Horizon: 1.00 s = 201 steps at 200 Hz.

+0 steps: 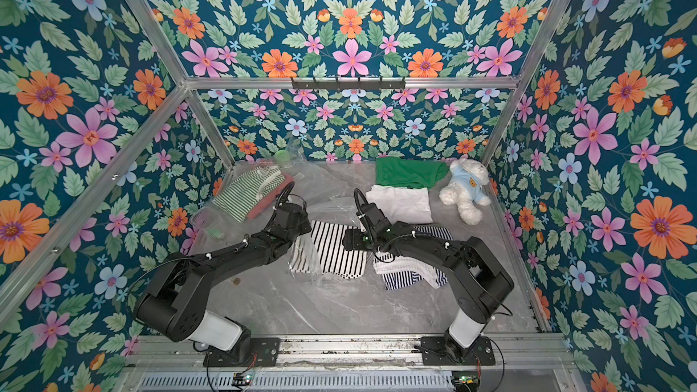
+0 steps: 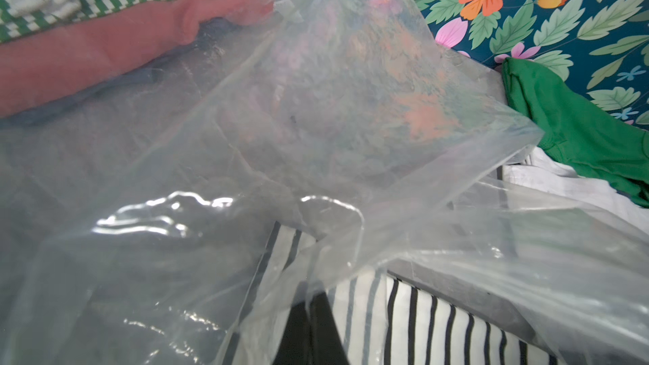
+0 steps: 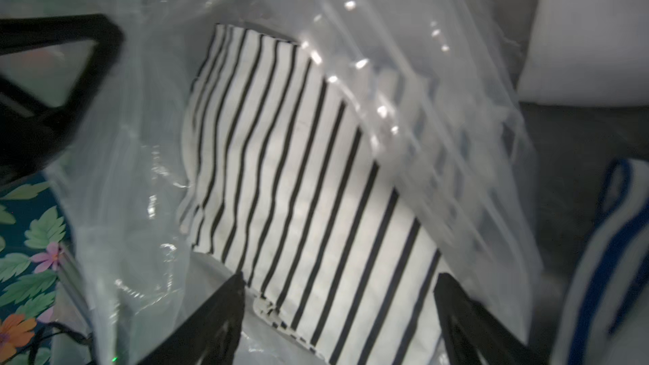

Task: Take the tank top out of the vacuum bag
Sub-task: Take out the tank top from the vacuum bag.

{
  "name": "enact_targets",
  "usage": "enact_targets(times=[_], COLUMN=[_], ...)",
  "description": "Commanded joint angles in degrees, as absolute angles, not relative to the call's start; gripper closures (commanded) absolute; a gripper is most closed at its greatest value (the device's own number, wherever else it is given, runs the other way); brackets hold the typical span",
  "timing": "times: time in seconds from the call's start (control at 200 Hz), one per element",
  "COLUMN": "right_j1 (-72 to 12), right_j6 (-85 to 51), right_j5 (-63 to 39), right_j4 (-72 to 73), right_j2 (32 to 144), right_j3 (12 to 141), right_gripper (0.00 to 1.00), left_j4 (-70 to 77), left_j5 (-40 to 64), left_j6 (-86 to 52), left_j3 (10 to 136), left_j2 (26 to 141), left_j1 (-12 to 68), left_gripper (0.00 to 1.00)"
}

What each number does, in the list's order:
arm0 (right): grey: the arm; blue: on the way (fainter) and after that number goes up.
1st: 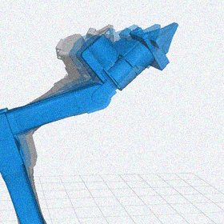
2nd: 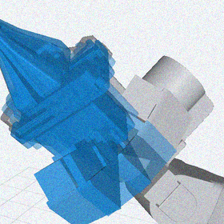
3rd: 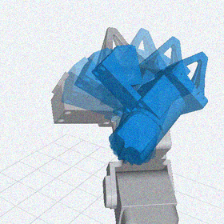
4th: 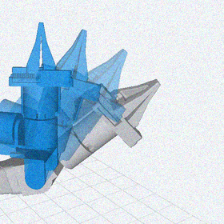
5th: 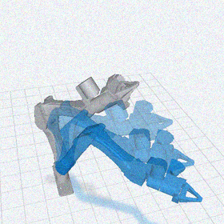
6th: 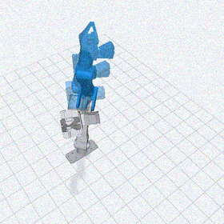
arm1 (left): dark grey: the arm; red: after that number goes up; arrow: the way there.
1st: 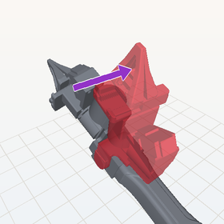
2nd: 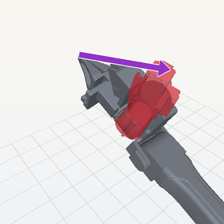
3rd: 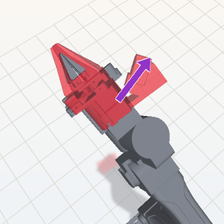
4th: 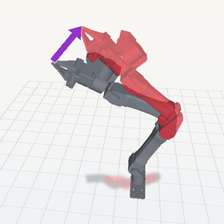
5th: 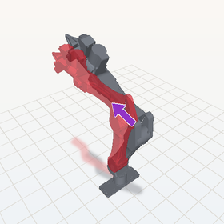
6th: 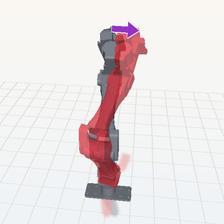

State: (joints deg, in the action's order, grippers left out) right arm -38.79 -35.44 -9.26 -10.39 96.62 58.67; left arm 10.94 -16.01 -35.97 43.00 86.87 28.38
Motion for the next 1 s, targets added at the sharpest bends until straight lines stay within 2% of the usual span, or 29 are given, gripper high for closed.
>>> enact_targets(times=[0.0, 0.225, 0.46, 0.6, 0.775, 0.88, 1.0], right_j1=[-37.01, -35.97, -35.95, -35.95, -35.91, -35.89, -35.9], right_j6=[-39.44, -41.29, -41.22, -41.27, -41.47, -41.5, -42.78], right_j5=[-7.94, -13.17, -17.54, -20.33, -20.08, -21.9, -24.02], right_j4=[-13.78, -11.13, -4.24, 1.21, 2.05, 4.86, 7.29], right_j2=[97.27, 100.03, 100.56, 99.69, 98.14, 98.71, 100.87], right_j3=[57.25, 55.86, 54.16, 52.89, 52.26, 51.73, 51.84], right_gripper=[0.14, 0.17, 0.35, 0.5, 0.5, 0.62, 0.65], left_j4=[10.9, 11.28, 11.6, 12.43, 12.92, 13.24, 13.79], left_j5=[-17.49, -16.73, -16.45, -15.7, -15.55, -15.06, -14.5], left_j6=[-35.99, -36.17, -36.38, -37.04, -37.69, -37.95, -38.64], left_j3=[42.96, 43.06, 42.61, 42.17, 41.44, 41.03, 40.36], left_j2=[86.57, 86.92, 87.44, 88.24, 88.88, 89.27, 89.65], left_j1=[28.31, 28.3, 28.31, 28.39, 28.48, 28.56, 28.74], left_gripper=[1.0, 1.0, 1.0, 1.0, 1.0, 1.0, 1.0])
